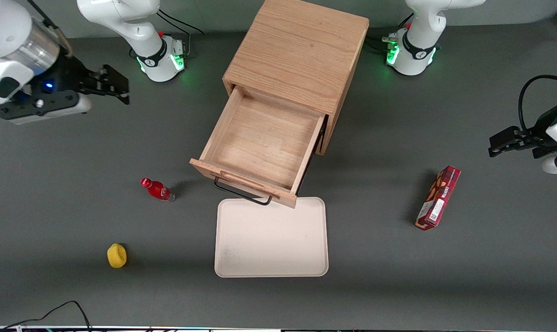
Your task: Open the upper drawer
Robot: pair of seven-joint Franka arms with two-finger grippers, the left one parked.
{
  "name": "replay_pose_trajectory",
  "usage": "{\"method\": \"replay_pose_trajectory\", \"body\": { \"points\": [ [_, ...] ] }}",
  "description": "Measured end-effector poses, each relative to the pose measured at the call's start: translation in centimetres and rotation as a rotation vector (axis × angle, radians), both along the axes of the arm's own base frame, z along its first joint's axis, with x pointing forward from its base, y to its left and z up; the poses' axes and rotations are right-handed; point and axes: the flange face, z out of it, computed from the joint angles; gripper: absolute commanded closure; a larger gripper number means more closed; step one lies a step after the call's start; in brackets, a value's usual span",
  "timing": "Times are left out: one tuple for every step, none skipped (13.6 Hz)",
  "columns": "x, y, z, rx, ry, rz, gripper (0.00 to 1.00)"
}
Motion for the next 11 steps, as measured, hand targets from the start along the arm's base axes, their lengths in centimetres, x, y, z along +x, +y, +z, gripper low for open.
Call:
{"method": "replay_pose_trajectory", "body": {
  "points": [
    [-0.8, -1.6, -1.2, -0.014, 0.015, -0.039, 0.0],
    [-1.7, -3.1, -2.5, -0.022, 0.02, -0.079, 0.0],
    [-2.5, -4.6, -3.9, -0.026, 0.021, -0.115, 0.0],
    [-3.4, -6.4, -5.2, -0.025, 0.023, -0.15, 0.0],
    [-4.2, -8.1, -6.2, -0.02, 0.021, -0.18, 0.0],
    [-4.8, -9.5, -6.8, -0.014, 0.018, -0.206, 0.0],
    [-5.2, -10.6, -6.9, -0.009, 0.01, -0.224, 0.0],
    [-5.2, -11.4, -6.6, -0.004, -0.003, -0.239, 0.0],
    [-5.0, -11.9, -6.3, 0.0, -0.017, -0.249, 0.0],
    [-4.8, -12.2, -5.9, 0.003, -0.028, -0.256, 0.0],
    [-4.5, -12.3, -5.4, 0.005, -0.038, -0.258, 0.0]
  ]
}}
